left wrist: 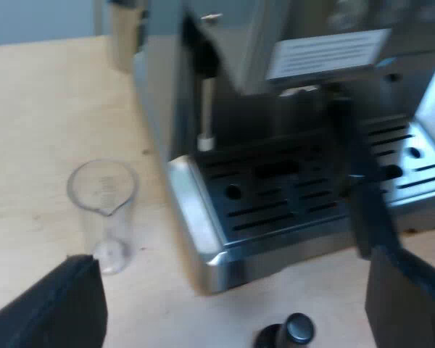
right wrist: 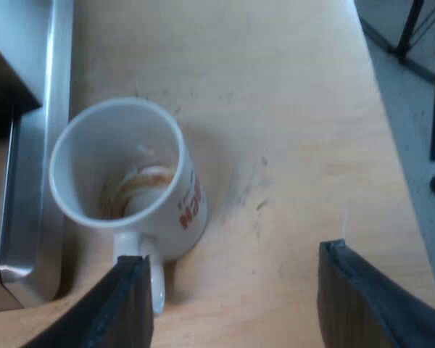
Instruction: Remove mug from coffee machine
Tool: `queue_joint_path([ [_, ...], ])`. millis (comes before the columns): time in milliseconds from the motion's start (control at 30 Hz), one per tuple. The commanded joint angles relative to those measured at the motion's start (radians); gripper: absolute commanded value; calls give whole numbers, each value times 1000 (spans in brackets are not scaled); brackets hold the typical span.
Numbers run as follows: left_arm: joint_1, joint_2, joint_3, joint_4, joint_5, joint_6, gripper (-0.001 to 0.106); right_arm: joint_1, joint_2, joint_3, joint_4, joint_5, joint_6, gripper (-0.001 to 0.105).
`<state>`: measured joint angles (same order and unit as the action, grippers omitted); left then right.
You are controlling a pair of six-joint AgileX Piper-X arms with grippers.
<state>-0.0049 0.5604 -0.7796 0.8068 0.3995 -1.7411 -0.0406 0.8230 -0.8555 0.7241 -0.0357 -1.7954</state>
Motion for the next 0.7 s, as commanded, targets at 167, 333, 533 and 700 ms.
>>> queue_joint_path([
  [167,-3,-97,-9,58,76,26,87,-6,-96,-6,-31,15,-18,52],
  [333,-32,-157,-9,109,76,26,87,-6,-180,16,-40,11,-18,52],
  [533,-53,-223,-9,116,76,26,87,-6,-280,92,-65,11,7,52],
  [700,-53,-344,-9,121,76,26,87,-6,-372,159,-70,11,15,52],
])
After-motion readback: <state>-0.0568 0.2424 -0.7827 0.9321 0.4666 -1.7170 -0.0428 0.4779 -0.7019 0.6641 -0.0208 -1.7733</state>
